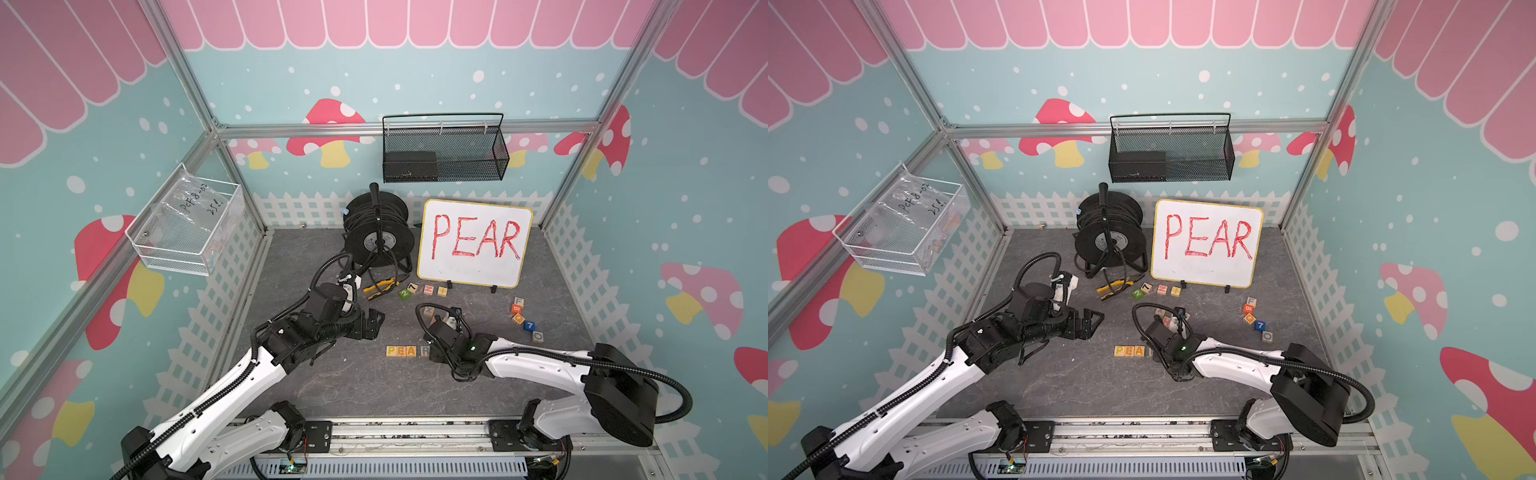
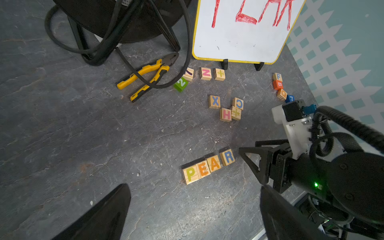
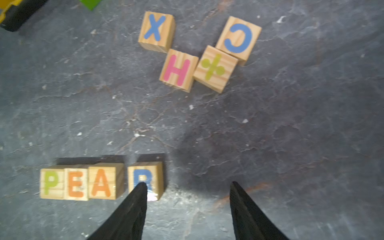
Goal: Spell the uppercase word “pear” with letter blocks
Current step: Move the letter block to the center of the board.
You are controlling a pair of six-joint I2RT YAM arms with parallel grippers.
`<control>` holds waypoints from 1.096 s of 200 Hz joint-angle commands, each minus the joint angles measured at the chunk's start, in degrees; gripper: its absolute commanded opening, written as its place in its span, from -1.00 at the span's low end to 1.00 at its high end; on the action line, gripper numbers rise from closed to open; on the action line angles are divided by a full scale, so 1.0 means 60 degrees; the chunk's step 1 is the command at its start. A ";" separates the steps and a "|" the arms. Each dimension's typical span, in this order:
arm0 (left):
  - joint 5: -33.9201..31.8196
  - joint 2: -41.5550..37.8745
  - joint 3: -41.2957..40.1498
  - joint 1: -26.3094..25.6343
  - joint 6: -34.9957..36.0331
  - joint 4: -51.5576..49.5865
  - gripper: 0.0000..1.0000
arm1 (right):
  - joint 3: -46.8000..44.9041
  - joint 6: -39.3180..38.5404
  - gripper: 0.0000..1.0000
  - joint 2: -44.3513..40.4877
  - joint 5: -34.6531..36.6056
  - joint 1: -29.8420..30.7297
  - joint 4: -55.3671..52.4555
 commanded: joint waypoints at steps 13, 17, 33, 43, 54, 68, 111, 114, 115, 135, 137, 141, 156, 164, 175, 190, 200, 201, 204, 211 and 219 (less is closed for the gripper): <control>0.0891 0.0289 -0.0024 0.0042 0.0086 0.0222 0.99 | -0.0386 0.0085 0.46 -0.0325 0.0177 -0.0263 -0.0370; 0.0911 0.0300 -0.0022 0.0031 0.0083 0.0220 0.99 | -0.0403 0.0059 0.47 -0.0332 0.0178 -0.0279 -0.0366; 0.0931 0.0387 0.0008 0.0042 0.0079 0.0215 0.99 | -0.0485 -0.0040 0.53 -0.0312 0.0183 -0.0342 -0.0319; 0.0930 0.0402 0.0007 0.0037 0.0076 0.0220 0.99 | -0.0552 -0.0123 0.55 -0.0282 0.0153 -0.0389 -0.0261; 0.0877 0.0389 -0.0006 0.0041 0.0086 0.0222 0.99 | -0.0608 -0.0208 0.57 -0.0285 0.0116 -0.0415 -0.0177; 0.0843 0.0399 0.0004 0.0031 0.0089 0.0217 0.99 | -0.0680 -0.0303 0.59 -0.0295 0.0079 -0.0448 -0.0024; 0.0771 0.0454 0.0021 0.0040 0.0101 0.0218 0.99 | -0.0719 -0.0640 0.60 -0.0122 -0.0015 -0.0492 0.0431; 0.0763 0.0457 0.0022 0.0036 0.0101 0.0222 0.99 | -0.0705 -0.0666 0.61 -0.0109 -0.0029 -0.0500 0.0461; 0.0759 0.0459 0.0015 0.0039 0.0101 0.0222 0.99 | -0.0704 -0.0673 0.61 -0.0092 -0.0030 -0.0503 0.0478; 0.0696 0.0473 0.0008 0.0031 0.0098 0.0218 0.99 | -0.0620 -0.0803 0.61 0.0100 -0.0136 -0.0507 0.0638; 0.0696 0.0475 0.0008 0.0036 0.0093 0.0210 0.99 | -0.0602 -0.0820 0.61 0.0140 -0.0156 -0.0507 0.0655; 0.0683 0.0487 0.0008 0.0034 0.0100 0.0218 0.99 | -0.0593 -0.0839 0.61 0.0177 -0.0183 -0.0508 0.0681; 0.0667 0.0490 0.0022 0.0042 0.0101 0.0211 0.99 | -0.0528 -0.0869 0.61 0.0337 -0.0238 -0.0507 0.0694; 0.0641 0.0516 0.0022 0.0035 0.0100 0.0210 0.99 | -0.0488 -0.0884 0.60 0.0426 -0.0252 -0.0503 0.0686; 0.0638 0.0547 0.0036 0.0040 0.0101 0.0212 0.99 | -0.0440 -0.0856 0.59 0.0502 -0.0267 -0.0492 0.0671; 0.0651 0.0589 0.0051 0.0029 0.0101 0.0214 0.99 | -0.0397 -0.0854 0.57 0.0585 -0.0309 -0.0480 0.0720; 0.0647 0.0587 0.0052 0.0042 0.0104 0.0220 0.99 | -0.0346 -0.0883 0.56 0.0663 -0.0364 -0.0463 0.0765; 0.0643 0.0590 0.0052 0.0035 0.0110 0.0214 0.99 | -0.0341 -0.0891 0.56 0.0674 -0.0359 -0.0448 0.0769; 0.0639 0.0586 0.0052 0.0036 0.0104 0.0208 0.99 | -0.0320 -0.0897 0.56 0.0701 -0.0370 -0.0448 0.0785; 0.0611 0.0586 0.0050 0.0031 0.0100 0.0219 0.99 | -0.0273 -0.0899 0.56 0.0769 -0.0408 -0.0427 0.0788; 0.0595 0.0574 0.0051 0.0038 0.0101 0.0205 0.99 | -0.0237 -0.0898 0.56 0.0837 -0.0413 -0.0401 0.0784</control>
